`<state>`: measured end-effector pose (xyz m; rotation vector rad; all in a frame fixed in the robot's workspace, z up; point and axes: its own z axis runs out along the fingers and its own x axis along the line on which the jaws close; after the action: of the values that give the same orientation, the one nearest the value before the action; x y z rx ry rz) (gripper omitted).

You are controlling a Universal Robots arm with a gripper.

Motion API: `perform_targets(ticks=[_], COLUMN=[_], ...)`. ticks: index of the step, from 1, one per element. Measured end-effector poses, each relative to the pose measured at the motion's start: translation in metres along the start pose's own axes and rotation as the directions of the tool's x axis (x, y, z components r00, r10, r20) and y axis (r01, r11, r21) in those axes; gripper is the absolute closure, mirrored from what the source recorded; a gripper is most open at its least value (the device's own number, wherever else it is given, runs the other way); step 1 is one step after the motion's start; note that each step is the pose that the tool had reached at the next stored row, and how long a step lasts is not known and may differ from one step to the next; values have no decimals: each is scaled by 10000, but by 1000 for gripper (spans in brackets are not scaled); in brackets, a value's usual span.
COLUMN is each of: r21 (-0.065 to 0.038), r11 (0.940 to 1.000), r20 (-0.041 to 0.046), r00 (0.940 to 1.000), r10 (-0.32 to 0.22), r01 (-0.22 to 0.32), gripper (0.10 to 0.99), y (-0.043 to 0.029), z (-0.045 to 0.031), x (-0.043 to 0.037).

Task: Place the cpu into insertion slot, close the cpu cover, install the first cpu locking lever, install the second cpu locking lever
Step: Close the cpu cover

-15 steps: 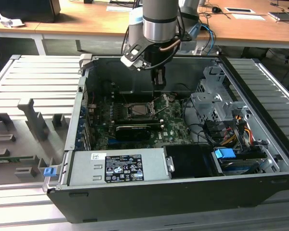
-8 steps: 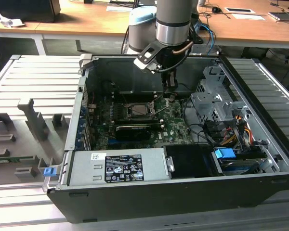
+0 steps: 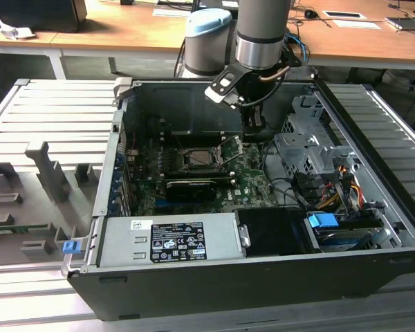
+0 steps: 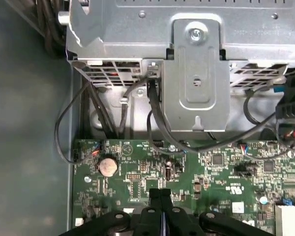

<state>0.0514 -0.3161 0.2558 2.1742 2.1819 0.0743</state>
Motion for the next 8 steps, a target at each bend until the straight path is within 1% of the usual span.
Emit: perform_targets(ticks=[4, 5, 7, 8], r21=[16, 25, 38, 49], r11=[10000, 10000, 10000, 10000], r20=[-3, -4, -5, -6], r00=[10000, 10000, 10000, 10000], r10=[-18, -28, -50, -59], r01=[18, 28, 50, 59], gripper=[980, 980, 980, 980], y=[65, 78, 76, 72], z=[21, 47, 114, 118], x=[8, 14, 16, 16])
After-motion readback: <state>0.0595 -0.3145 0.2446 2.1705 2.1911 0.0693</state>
